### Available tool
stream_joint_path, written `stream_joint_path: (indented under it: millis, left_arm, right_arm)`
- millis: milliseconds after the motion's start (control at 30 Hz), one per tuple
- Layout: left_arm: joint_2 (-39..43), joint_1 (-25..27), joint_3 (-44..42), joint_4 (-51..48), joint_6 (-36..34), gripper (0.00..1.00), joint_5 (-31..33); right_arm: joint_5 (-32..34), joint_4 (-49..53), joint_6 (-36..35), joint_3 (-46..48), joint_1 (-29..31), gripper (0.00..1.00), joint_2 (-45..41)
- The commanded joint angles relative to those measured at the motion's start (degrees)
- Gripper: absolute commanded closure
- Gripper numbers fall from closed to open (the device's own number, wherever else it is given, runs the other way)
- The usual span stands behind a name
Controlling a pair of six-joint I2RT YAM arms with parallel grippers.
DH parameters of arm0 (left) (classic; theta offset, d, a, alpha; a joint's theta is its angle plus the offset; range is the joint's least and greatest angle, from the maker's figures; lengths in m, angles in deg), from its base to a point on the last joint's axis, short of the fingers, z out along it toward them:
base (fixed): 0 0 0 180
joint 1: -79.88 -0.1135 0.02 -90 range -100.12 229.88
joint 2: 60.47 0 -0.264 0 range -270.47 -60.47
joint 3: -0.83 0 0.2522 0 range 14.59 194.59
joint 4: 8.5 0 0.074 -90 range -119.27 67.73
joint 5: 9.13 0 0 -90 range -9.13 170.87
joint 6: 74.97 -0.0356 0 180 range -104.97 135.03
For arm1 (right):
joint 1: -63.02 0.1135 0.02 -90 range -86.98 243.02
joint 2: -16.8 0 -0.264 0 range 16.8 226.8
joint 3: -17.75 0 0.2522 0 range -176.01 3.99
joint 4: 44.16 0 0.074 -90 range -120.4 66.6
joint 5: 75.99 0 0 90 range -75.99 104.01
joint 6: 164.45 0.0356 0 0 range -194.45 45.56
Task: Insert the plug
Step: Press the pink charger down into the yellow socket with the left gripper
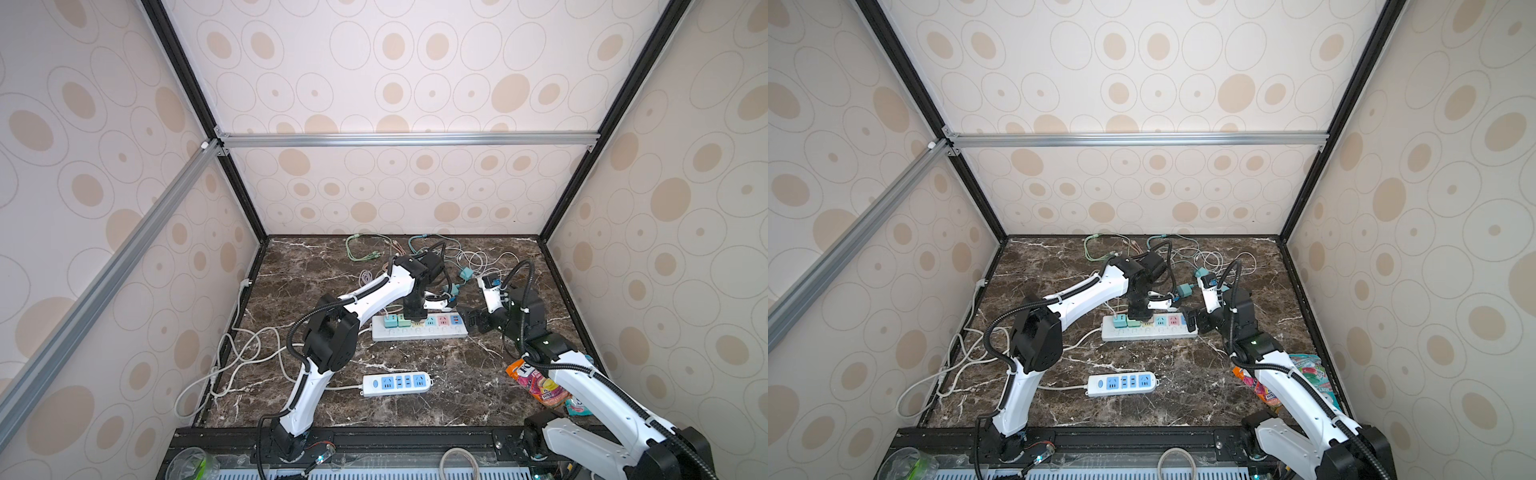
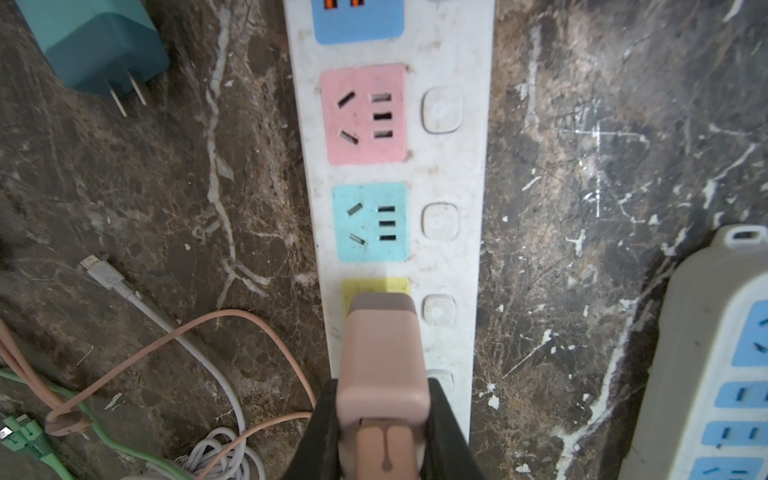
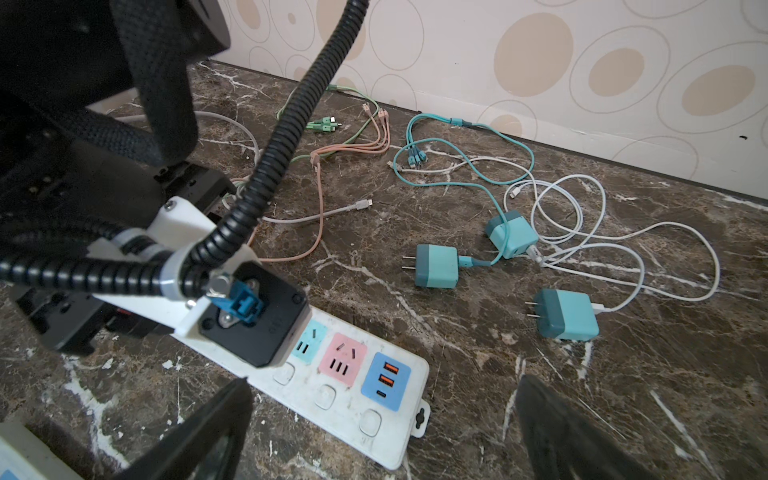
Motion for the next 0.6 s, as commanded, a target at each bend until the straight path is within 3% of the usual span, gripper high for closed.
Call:
stream_joint_path:
  millis: [0,567]
  left_arm:
    - [1.9,0.7,-0.9,-3.2,-0.5,1.00,1.9]
    - [-3.8,1.6,0.7,-7.0,0.8,1.00,4.7]
  right_arm:
    - [0.2,-1.6,-0.7,0.5,-0.1,0.00,-0.7]
    - [1.1,-1.4,-1.2,0.7,-0.1,0.00,-1.1]
